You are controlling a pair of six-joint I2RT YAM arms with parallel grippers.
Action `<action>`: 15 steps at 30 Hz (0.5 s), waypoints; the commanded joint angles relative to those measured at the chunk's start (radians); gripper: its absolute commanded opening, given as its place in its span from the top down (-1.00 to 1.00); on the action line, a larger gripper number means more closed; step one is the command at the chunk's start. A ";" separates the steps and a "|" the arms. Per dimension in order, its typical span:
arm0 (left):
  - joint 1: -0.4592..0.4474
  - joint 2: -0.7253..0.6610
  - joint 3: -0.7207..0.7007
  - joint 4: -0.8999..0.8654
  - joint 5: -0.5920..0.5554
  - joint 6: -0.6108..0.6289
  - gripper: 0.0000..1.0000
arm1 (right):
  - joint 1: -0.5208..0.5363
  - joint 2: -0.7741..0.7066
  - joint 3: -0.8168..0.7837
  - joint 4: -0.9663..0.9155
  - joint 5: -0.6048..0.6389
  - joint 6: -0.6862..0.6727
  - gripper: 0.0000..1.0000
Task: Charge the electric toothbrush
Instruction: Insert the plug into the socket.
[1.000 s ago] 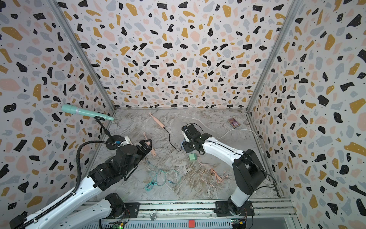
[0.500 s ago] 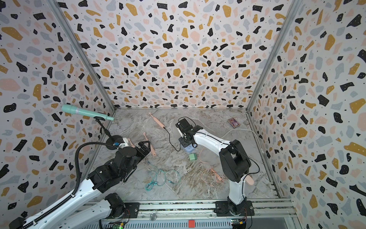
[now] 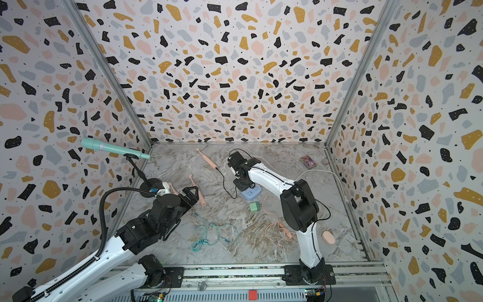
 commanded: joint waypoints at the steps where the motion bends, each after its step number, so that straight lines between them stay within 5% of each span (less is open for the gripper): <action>1: 0.007 -0.011 -0.013 0.019 -0.006 0.019 -1.00 | 0.002 -0.002 0.048 -0.105 0.036 -0.012 1.00; 15: 0.013 -0.010 -0.028 0.029 0.019 0.028 -0.99 | -0.001 0.066 0.150 -0.209 -0.009 -0.028 1.00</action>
